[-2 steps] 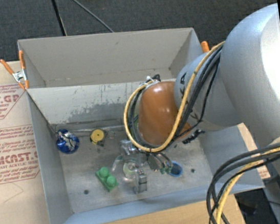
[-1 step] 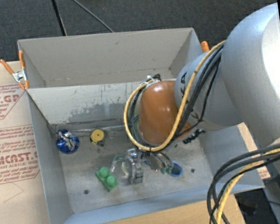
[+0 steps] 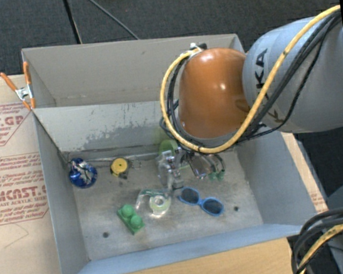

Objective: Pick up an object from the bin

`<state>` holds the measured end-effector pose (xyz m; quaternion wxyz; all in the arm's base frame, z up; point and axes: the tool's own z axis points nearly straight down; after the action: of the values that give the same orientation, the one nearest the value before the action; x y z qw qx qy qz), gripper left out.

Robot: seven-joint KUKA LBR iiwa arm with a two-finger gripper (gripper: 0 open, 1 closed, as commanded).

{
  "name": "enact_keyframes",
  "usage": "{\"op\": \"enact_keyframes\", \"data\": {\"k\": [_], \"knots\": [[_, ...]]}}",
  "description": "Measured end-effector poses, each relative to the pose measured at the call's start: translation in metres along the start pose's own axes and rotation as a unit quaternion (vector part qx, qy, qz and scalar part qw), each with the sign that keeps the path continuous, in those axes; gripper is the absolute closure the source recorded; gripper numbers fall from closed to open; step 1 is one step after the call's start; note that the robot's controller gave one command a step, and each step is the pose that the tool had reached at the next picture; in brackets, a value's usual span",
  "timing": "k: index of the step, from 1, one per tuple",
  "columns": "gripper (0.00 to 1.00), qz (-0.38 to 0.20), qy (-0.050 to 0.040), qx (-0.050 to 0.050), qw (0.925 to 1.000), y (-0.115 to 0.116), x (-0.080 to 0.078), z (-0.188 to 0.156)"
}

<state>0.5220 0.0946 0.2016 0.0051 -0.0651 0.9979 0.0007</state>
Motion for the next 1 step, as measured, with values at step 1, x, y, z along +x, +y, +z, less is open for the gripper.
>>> {"op": "enact_keyframes", "data": {"k": [1], "knots": [[1.0,0.197,0.0082,0.002,0.9803,0.0218,0.0375,0.0717]]}}
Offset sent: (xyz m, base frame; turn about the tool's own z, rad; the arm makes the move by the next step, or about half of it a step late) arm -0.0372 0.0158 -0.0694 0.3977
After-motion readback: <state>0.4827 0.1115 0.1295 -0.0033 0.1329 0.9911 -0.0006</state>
